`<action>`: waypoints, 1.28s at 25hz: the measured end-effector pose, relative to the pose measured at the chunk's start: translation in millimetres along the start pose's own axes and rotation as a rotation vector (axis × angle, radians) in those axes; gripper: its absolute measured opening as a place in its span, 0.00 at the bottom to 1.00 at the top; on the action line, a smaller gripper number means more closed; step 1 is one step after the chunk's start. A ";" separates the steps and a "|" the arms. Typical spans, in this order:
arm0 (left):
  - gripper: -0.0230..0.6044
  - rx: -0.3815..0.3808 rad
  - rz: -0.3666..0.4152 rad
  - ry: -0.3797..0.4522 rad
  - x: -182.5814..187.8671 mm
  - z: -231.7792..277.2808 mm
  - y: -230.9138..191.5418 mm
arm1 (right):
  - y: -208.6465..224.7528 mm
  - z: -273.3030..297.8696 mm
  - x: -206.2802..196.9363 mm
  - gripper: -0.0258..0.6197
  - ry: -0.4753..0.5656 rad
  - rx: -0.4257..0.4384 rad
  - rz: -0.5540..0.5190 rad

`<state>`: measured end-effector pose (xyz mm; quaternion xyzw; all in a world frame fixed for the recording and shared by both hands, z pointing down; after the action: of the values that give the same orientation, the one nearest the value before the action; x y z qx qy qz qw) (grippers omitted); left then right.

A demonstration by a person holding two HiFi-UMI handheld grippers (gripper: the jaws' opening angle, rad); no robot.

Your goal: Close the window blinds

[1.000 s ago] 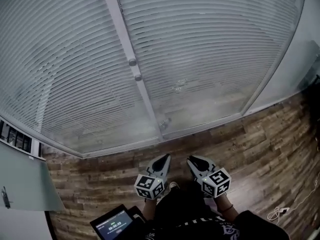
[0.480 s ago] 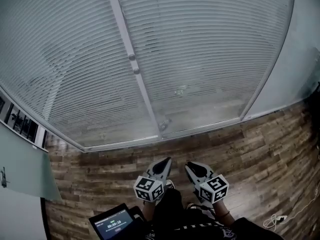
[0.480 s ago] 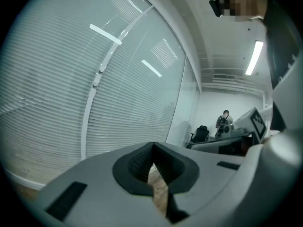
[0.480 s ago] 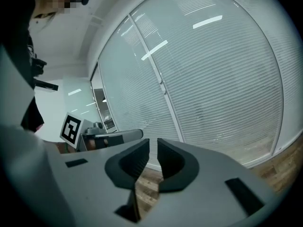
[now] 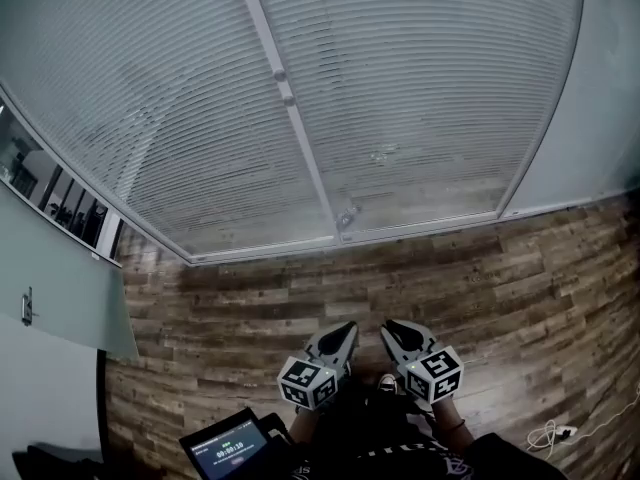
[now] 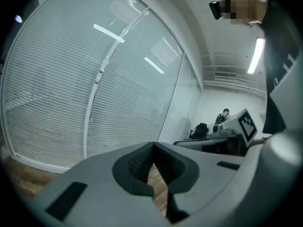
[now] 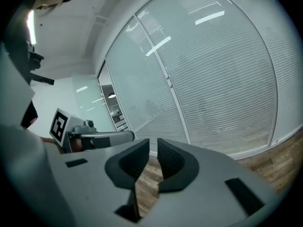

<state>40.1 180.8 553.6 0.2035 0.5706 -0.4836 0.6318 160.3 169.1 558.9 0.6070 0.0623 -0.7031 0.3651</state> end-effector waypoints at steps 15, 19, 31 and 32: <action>0.04 -0.001 0.066 0.044 -37.2 -172.8 8.4 | -139.2 -18.0 -46.2 0.13 0.031 -0.042 0.012; 0.04 0.004 0.065 0.029 -63.6 -243.6 -13.1 | -199.7 -15.3 -84.2 0.13 0.035 -0.071 0.039; 0.04 -0.062 0.064 0.041 -95.0 -333.6 -35.5 | -308.5 -23.5 -140.1 0.13 0.039 -0.135 0.050; 0.04 -0.068 0.064 0.041 -96.6 -335.3 -32.5 | -310.9 -26.8 -141.0 0.13 0.041 -0.138 0.048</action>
<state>-151.6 474.0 562.7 0.2100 0.5926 -0.4391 0.6418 -1.7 470.7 568.3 0.5961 0.1034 -0.6754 0.4216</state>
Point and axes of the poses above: the fingertips, and each gripper's own axes: z forward along the fingers, y to its right, x out of its top, the point moved 5 cm from there along -z, backward along the fingers, and after that the axes turned 5 degrees about x, right-handed, at the moved point
